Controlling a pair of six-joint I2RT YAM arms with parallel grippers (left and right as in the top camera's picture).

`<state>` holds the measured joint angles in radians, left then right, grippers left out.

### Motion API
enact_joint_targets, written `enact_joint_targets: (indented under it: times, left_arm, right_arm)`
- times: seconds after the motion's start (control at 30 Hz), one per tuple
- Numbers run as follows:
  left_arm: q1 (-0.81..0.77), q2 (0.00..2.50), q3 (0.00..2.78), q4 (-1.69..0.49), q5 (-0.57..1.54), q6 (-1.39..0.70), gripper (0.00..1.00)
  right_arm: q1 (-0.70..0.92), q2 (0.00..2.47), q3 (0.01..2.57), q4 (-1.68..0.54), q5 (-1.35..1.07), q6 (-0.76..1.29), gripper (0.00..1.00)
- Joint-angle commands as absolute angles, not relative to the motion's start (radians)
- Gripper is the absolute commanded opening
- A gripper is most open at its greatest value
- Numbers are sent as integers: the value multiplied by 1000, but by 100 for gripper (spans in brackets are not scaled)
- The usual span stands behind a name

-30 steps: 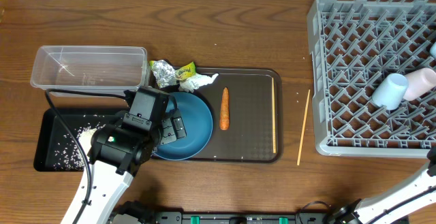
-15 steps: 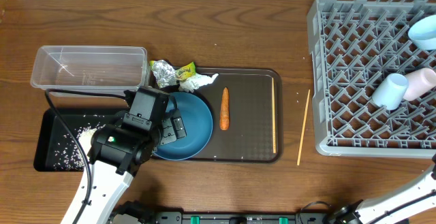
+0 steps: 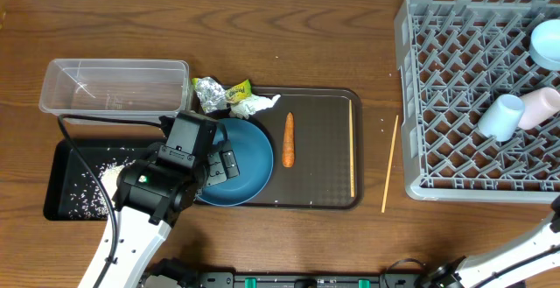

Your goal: Sort waste into correct bins and load items into the dishwasher rack

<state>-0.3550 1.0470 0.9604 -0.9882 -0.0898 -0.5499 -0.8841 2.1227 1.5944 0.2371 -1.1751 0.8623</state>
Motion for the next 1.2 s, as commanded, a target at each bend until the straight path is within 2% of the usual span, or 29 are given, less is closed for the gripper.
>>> enact_joint_targets:
  times: [0.0,0.17,0.23,0.33,0.4,0.47,0.67,1.17]
  left_arm:
    - [-352,1045,973,-991,-109,-548,98]
    - [-352,1045,973,-991,-109,-548,98]
    - [-352,1045,973,-991,-109,-548,98]
    - [-352,1045,973,-991,-109,-548,98]
    - [-352,1045,973,-991,-109,-548,98]
    - [-352,1045,973,-991,-109,-548,98]
    - [-352,1045,973,-991,-109,-548,98]
    - [-352,1045,973,-991,-109,-548,98]
  right_arm:
    - [-809,1993,1600,226,-1195,757,99]
    - [-716,1849,1600,18,-1047,554,99]
    - [-666,1775,1600,-178,-846,408,99]
    - [-562,1687,1600,-411,-346,242,99]
    - [-478,1670,1600,-466,-30,148,99]
    - [-406,1679,1600,-481,162,85,99]
    - [-311,1748,1602,-463,271,35,99]
    - [-343,1948,1604,-395,366,-156,99]
